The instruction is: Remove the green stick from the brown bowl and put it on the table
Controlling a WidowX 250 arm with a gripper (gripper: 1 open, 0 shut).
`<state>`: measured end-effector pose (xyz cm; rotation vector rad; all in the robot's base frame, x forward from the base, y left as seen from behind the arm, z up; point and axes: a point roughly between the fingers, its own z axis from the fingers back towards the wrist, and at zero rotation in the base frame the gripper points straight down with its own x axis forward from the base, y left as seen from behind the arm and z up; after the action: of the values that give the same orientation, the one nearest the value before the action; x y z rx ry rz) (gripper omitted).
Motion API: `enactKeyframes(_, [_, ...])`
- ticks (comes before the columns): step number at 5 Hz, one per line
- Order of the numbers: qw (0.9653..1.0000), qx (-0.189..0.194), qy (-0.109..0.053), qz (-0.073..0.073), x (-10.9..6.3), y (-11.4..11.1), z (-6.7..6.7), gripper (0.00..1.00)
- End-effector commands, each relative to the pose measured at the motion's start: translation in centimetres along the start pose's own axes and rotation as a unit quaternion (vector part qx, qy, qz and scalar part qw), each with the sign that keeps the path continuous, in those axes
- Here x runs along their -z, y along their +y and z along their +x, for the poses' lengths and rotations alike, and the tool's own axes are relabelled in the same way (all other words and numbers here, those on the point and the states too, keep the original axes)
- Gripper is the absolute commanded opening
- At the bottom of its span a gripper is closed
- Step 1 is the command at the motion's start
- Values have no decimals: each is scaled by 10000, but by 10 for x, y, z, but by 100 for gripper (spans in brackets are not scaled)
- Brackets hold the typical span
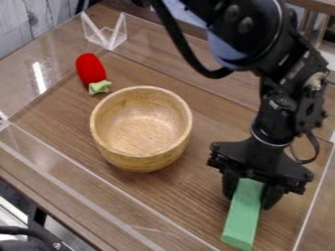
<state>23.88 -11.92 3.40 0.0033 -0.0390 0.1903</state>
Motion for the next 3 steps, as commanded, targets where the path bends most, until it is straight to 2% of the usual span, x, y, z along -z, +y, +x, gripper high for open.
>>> enactKeyframes(1, [9997,34,-219,-104,-11,-6,9,0])
enactKeyframes(3, [9998,23,-210,-47,-11,-5,9,0])
